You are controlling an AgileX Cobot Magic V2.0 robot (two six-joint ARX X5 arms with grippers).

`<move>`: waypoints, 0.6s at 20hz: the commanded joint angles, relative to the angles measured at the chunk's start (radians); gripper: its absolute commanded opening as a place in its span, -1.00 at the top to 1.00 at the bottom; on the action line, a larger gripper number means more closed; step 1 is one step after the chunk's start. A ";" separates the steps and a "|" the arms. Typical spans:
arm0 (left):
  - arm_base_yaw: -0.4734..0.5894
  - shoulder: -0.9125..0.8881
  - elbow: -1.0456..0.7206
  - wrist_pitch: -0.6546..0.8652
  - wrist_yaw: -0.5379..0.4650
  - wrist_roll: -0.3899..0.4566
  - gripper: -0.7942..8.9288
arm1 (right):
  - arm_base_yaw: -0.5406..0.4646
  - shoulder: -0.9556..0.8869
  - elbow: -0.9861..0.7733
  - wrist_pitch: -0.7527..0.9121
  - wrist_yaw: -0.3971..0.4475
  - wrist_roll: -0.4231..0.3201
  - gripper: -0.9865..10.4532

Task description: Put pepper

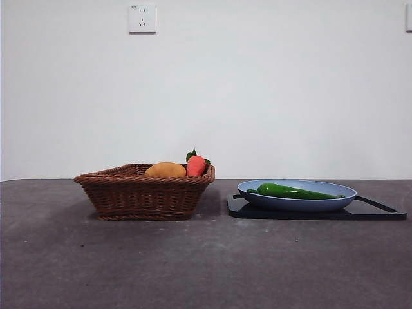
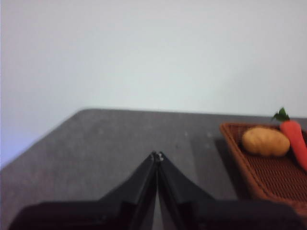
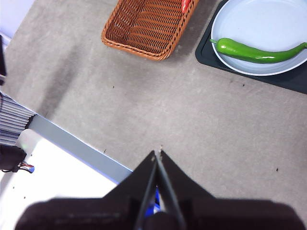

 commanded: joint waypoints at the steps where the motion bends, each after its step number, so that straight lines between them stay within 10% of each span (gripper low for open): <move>1: 0.003 -0.022 -0.011 -0.043 -0.001 -0.023 0.82 | 0.006 0.007 0.020 -0.014 0.001 0.003 0.81; 12: 0.003 -0.084 -0.011 -0.291 0.001 -0.040 0.82 | 0.006 0.007 0.020 -0.014 0.002 0.003 0.81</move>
